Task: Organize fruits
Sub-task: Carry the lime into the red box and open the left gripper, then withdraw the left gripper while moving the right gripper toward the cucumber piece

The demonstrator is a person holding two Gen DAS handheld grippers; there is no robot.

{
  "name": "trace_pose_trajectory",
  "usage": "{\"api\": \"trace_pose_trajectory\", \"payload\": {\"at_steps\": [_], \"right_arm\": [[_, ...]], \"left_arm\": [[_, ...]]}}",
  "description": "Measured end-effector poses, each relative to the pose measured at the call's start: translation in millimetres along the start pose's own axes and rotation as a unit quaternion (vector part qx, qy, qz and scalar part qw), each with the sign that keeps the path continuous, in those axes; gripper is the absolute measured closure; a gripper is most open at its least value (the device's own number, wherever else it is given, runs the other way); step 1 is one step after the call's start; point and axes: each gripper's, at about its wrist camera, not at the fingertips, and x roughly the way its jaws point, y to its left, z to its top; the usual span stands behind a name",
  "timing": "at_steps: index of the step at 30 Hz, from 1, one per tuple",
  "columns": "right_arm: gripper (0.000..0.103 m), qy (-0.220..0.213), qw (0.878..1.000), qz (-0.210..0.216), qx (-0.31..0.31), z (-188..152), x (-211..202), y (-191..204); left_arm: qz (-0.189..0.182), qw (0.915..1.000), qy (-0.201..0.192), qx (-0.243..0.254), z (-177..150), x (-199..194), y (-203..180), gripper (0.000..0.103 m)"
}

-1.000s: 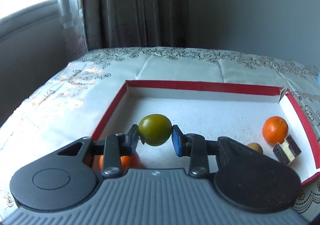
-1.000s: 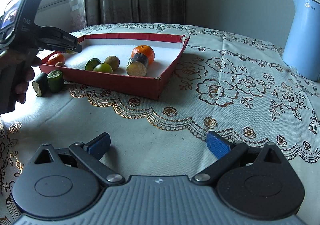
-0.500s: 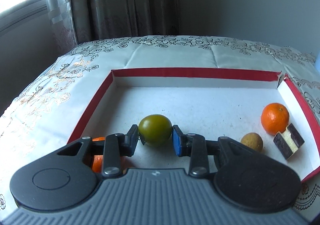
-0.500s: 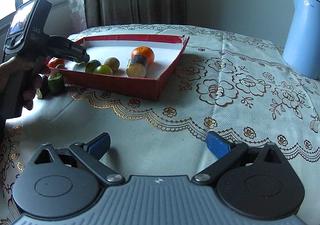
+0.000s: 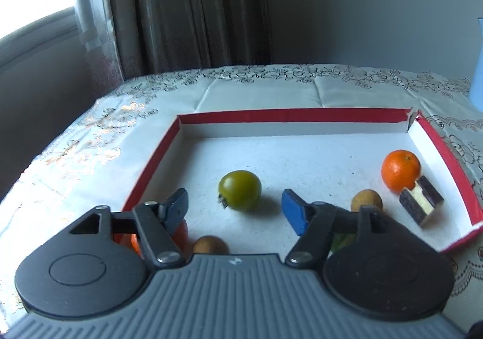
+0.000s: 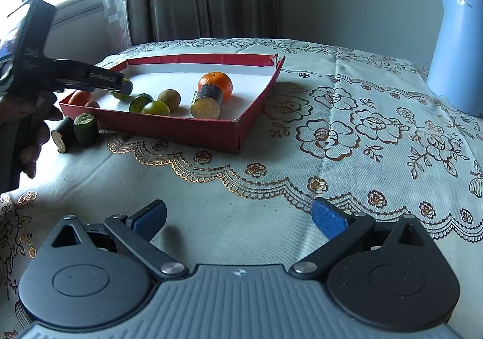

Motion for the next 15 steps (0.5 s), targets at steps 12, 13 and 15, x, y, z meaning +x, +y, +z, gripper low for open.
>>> {"api": "trace_pose_trajectory", "payload": {"at_steps": [12,13,15], "right_arm": [[0.000,0.003,1.000,-0.005,-0.006,-0.2,0.7,2.1],[0.000,0.004,1.000,-0.006,-0.008,-0.5,0.7,2.7],[0.000,0.005,1.000,-0.010,-0.013,-0.8,1.0,4.4]], "left_arm": [[0.023,0.9982,-0.054,-0.008,-27.2,-74.2,33.4,0.009],[0.030,0.9978,-0.059,-0.009,-30.5,-78.9,37.7,0.005],[0.047,0.9966,-0.067,-0.011,-37.6,-87.1,48.1,0.003]]}}
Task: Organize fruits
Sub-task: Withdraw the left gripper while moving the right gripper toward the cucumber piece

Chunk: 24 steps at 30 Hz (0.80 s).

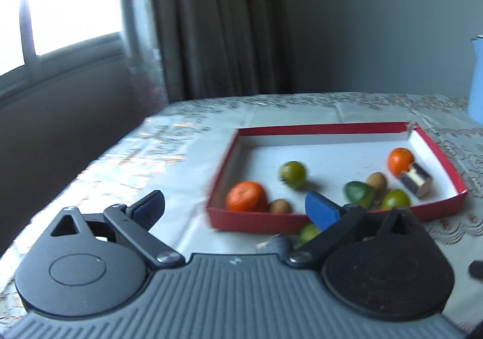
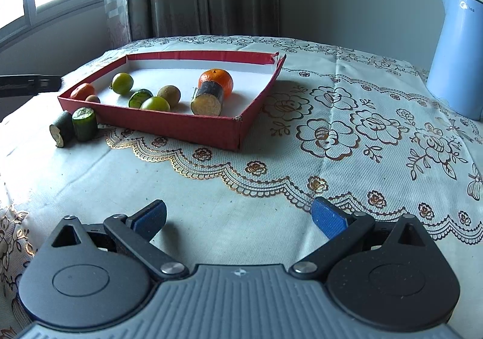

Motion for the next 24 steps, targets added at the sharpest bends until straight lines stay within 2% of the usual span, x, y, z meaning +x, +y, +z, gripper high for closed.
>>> {"api": "trace_pose_trajectory", "payload": {"at_steps": [7,17,18,20,24], "right_arm": [[0.000,0.004,1.000,-0.008,-0.010,-0.3,0.6,3.1],[0.000,-0.006,1.000,-0.020,-0.018,-1.2,-3.2,7.5],[0.000,-0.014,0.999,-0.019,-0.021,-1.4,-6.1,9.3],[0.000,-0.031,0.999,-0.005,-0.013,-0.7,-13.4,12.3],[0.000,-0.057,0.998,0.019,-0.022,3.7,-25.8,30.3]], "left_arm": [[0.045,0.9986,0.009,-0.026,-19.3,-3.3,46.6,0.000],[0.099,0.9909,0.033,-0.086,-50.7,24.4,105.0,0.000],[0.093,0.9891,0.047,-0.104,-51.7,27.7,112.1,0.000],[0.074,0.9861,0.047,-0.141,-55.2,26.9,124.8,0.000],[0.074,0.9845,0.033,-0.156,-58.0,20.6,129.3,0.000]]}}
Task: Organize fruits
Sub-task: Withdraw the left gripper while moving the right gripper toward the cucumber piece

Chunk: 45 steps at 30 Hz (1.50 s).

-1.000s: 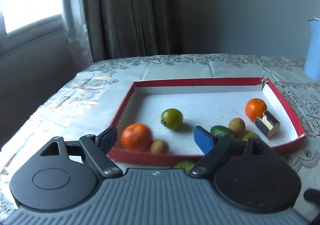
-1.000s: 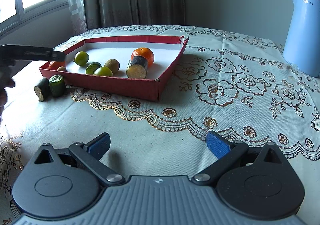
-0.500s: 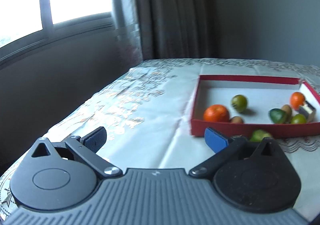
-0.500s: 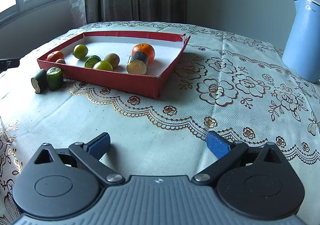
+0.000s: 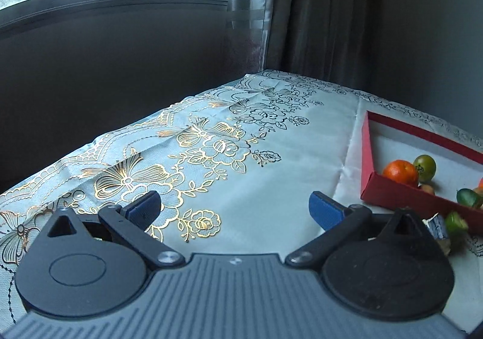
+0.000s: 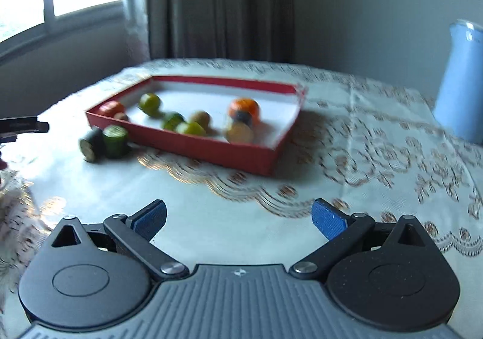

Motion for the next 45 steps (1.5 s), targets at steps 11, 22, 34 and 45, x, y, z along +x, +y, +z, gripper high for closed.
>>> {"api": "trace_pose_trajectory", "payload": {"at_steps": [11,22,34,45], "right_arm": [[0.001,-0.068,0.995,0.042,-0.055,30.3,2.7,80.4],[0.024,-0.031,0.997,0.051,-0.055,31.4,45.5,110.2],[0.024,0.008,0.999,0.046,-0.007,42.3,82.1,116.9],[0.035,0.029,0.999,0.045,0.006,49.3,99.8,124.7]], "left_arm": [[0.002,0.9997,-0.004,-0.026,1.8,1.4,5.5,0.000],[-0.011,0.9993,-0.004,-0.037,1.6,1.5,9.9,0.000],[-0.014,0.9992,-0.004,-0.038,1.0,2.3,9.9,0.000],[-0.016,0.9991,-0.003,-0.039,1.1,3.3,9.3,0.000]]}}
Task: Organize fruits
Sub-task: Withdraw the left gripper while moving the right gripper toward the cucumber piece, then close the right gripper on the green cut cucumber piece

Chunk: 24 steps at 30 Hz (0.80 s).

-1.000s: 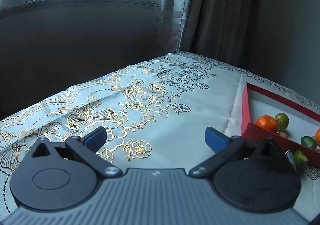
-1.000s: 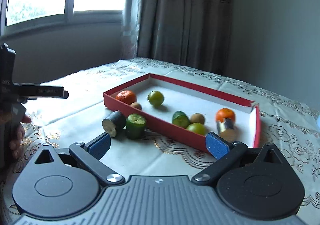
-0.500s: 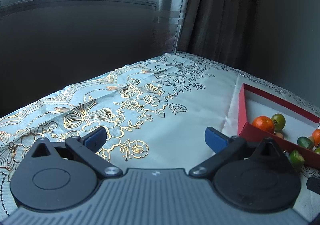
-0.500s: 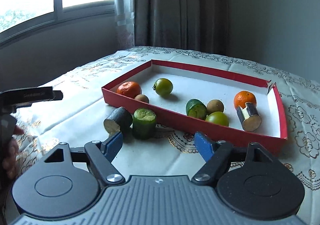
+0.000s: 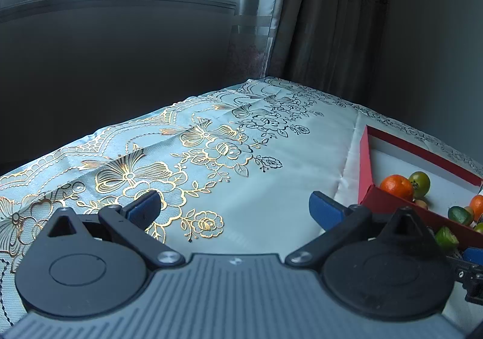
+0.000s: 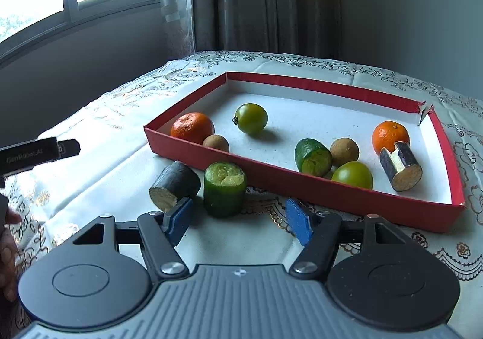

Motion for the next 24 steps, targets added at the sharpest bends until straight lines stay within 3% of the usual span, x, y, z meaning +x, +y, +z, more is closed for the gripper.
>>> {"api": "trace_pose_trajectory", "payload": {"at_steps": [12,24], "right_arm": [[0.035,0.010,1.000,0.018,0.018,6.0,12.8,5.7],[0.035,0.017,1.000,0.000,-0.001,11.6,19.2,17.0]], "left_arm": [[0.000,1.0000,0.001,-0.001,0.3,0.4,0.2,0.000],[0.003,1.0000,0.008,0.001,-0.5,2.6,-0.9,0.000]]}}
